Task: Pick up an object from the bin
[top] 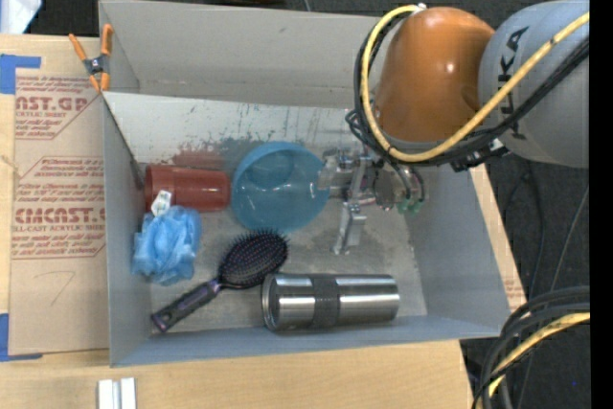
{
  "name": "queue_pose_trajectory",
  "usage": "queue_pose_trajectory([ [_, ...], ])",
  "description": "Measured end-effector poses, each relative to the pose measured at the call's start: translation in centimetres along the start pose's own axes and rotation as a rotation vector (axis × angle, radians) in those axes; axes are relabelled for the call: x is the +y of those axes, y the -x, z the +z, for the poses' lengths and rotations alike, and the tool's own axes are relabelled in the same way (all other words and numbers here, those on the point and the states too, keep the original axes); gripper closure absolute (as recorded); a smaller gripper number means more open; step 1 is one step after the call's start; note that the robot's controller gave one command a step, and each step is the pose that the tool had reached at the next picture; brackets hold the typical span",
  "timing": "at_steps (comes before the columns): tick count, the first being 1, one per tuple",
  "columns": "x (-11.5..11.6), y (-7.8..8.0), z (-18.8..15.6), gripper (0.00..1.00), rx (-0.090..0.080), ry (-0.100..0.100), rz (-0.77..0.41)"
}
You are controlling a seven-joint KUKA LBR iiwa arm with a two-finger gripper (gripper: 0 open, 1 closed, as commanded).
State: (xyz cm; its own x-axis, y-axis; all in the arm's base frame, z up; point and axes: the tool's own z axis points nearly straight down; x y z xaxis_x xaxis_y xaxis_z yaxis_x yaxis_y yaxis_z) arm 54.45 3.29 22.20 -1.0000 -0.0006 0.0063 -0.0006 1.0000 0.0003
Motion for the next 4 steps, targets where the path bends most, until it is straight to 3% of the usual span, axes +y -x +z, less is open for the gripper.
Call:
queue_pose_trajectory([
  [1, 0.0, 0.2, -0.5, 0.00, -0.008, 0.001, 0.001],
  [2, 6.0, 0.6, 11.7, 0.00, -0.023, 0.000, -0.113],
  [3, 5.5, 0.5, 10.7, 0.00, -0.021, 0.001, -0.121],
  [4, 13.6, 0.2, 12.2, 0.00, -0.052, -0.004, -0.340],
])
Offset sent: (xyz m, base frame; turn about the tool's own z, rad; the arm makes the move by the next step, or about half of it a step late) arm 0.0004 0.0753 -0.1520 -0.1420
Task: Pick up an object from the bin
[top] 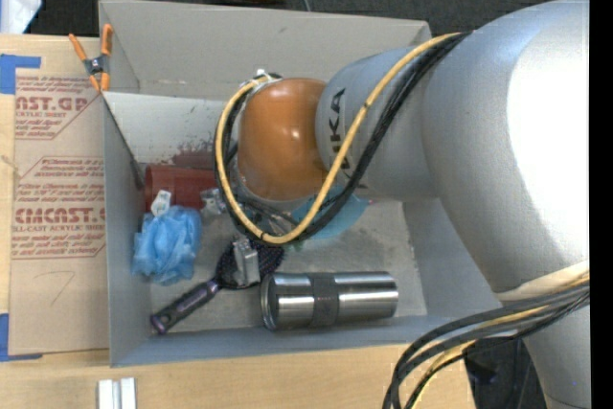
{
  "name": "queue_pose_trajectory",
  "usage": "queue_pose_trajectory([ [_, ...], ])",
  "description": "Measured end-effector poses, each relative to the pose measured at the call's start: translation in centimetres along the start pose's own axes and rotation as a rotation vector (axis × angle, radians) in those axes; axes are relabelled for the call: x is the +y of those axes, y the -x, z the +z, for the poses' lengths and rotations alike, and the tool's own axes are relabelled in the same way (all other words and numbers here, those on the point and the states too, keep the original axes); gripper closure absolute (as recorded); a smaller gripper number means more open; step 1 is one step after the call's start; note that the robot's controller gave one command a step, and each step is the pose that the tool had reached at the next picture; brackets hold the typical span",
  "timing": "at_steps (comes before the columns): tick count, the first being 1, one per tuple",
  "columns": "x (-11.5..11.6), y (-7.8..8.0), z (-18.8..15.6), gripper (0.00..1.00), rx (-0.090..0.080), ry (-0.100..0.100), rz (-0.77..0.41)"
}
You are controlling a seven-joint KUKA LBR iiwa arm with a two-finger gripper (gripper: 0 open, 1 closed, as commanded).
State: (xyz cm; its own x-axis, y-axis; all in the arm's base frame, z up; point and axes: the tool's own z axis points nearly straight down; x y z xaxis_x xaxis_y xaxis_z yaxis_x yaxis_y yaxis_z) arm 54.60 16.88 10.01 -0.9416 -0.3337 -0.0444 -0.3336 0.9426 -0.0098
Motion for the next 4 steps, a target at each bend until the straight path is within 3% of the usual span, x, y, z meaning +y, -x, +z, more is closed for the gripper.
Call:
queue_pose_trajectory([
  [1, -1.1, -1.7, 2.8, 0.00, 0.024, 0.011, -0.121],
  [2, -2.8, -2.3, 2.6, 1.00, -0.007, 0.006, -0.247],
  [4, -2.7, -2.3, 2.5, 1.00, -0.006, 0.006, -0.246],
])
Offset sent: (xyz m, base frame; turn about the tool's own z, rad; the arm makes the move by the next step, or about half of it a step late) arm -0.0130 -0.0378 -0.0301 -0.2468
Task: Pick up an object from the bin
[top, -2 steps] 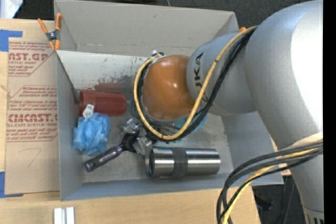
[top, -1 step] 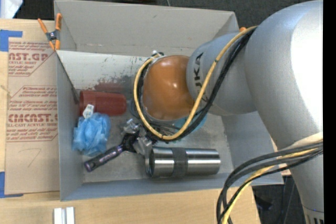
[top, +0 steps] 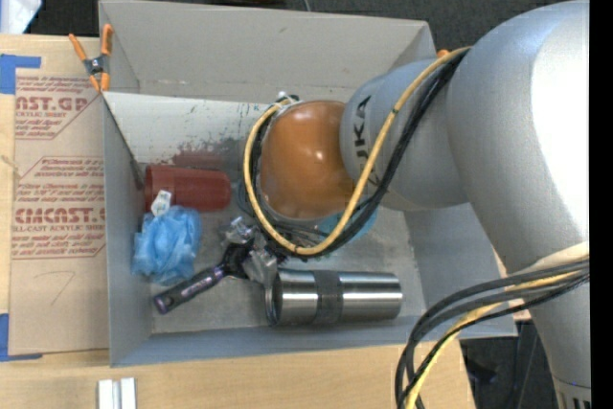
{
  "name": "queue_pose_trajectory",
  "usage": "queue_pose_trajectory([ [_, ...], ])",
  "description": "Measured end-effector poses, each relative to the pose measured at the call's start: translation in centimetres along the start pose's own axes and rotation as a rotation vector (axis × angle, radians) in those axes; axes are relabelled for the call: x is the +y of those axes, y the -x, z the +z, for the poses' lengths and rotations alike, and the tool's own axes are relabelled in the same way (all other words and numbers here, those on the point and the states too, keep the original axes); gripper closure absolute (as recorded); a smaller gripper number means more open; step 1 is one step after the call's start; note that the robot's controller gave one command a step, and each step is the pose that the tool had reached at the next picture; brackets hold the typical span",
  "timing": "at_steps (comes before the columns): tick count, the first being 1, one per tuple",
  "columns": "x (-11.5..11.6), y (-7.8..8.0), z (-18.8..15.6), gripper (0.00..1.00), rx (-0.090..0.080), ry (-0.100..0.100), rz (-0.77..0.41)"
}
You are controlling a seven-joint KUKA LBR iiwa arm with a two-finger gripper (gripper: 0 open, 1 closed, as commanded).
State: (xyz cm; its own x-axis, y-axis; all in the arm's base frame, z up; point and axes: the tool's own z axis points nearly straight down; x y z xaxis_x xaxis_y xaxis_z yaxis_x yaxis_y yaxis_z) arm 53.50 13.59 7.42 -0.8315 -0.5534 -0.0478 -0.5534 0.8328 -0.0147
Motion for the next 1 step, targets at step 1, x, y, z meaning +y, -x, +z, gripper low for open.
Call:
queue_pose_trajectory([
  [1, 0.14, -0.07, -3.61, 1.00, 0.008, 0.004, -0.002],
])
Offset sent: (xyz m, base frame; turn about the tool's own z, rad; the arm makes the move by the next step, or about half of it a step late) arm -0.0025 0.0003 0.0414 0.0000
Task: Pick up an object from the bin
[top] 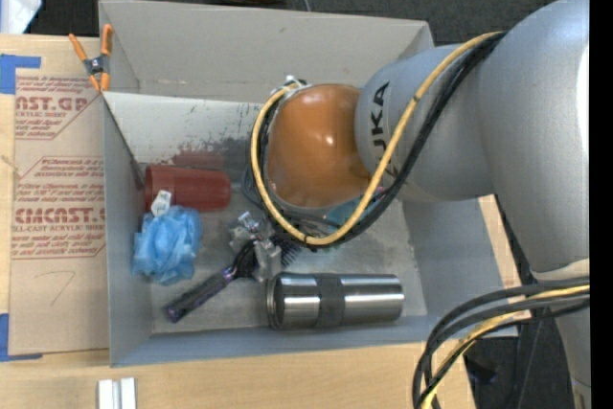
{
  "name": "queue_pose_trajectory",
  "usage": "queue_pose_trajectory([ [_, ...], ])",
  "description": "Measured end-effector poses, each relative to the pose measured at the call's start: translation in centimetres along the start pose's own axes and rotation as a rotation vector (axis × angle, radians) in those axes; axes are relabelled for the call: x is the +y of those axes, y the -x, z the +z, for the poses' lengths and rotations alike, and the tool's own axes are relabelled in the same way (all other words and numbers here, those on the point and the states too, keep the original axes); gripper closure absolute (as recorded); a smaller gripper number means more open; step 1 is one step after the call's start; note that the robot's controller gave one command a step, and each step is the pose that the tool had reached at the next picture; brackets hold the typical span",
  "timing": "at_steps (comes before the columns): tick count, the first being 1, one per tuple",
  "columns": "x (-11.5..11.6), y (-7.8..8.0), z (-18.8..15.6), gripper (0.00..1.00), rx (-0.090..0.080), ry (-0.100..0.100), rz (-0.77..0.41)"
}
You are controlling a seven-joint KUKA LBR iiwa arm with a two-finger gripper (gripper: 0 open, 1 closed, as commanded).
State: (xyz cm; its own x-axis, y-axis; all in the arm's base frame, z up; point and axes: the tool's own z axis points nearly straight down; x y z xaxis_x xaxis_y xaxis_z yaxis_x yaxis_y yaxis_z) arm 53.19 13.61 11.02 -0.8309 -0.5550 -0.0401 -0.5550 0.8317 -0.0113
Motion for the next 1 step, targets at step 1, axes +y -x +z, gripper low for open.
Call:
queue_pose_trajectory([
  [1, -0.16, 0.27, -3.44, 1.00, -0.006, -0.003, 0.001],
])
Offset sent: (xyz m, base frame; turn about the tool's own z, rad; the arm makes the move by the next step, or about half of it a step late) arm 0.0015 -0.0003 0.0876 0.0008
